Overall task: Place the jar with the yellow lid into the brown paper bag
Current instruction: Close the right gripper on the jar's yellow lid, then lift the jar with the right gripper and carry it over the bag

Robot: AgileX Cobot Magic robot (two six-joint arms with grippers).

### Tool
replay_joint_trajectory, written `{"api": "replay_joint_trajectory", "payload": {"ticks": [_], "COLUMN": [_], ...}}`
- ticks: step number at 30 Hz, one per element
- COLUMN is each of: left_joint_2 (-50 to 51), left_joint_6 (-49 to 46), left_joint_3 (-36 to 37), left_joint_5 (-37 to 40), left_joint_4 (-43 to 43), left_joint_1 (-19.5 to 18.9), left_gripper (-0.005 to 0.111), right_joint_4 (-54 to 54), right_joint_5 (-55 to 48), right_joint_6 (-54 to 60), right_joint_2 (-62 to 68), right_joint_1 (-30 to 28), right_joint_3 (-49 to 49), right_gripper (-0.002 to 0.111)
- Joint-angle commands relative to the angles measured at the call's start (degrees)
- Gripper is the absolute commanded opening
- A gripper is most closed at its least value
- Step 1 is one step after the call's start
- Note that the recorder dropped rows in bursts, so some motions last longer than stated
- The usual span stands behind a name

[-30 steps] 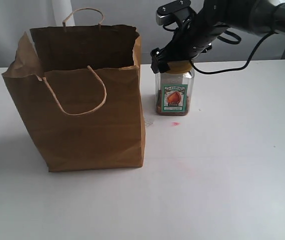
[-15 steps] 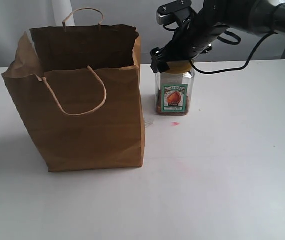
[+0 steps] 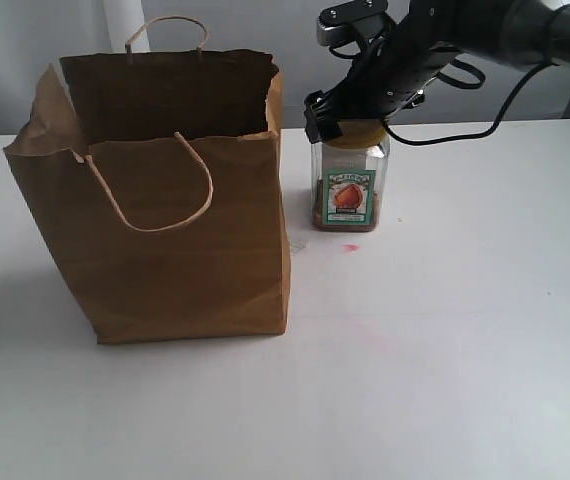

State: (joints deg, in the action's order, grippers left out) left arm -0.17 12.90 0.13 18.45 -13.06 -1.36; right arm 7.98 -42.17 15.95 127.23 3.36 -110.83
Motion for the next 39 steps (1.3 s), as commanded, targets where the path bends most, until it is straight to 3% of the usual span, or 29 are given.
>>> {"api": "replay_joint_trajectory", "payload": {"ticks": [1,27,36,39], "left_joint_2": [0.2,0.2,0.2,0.2], "left_joint_6": [0.2,0.2,0.2,0.2], "left_joint_3": [-0.1,-0.1,-0.1,-0.1], "left_joint_5": [-0.4,-0.4,-0.4,-0.4], "left_joint_4": [0.2,0.2,0.2,0.2], "left_joint_1": [0.2,0.2,0.2,0.2], "left_gripper": [0.001,0.001,0.001,0.001], "right_joint_4": [-0.7,0.3,8.6,10.3], "right_joint_5": [-2.0,-3.1,0.7,4.4], "right_joint_6": [0.0,-0.1,-0.2,0.2], "right_joint_2": [-1.0,-27.8,-35.6,-36.1], "right_joint_1": [0.0,0.1,0.1,3.4], "right_joint_3": [0.1,0.1,0.1,0.1], "right_gripper": [0.002,0.0,0.0,0.0]}}
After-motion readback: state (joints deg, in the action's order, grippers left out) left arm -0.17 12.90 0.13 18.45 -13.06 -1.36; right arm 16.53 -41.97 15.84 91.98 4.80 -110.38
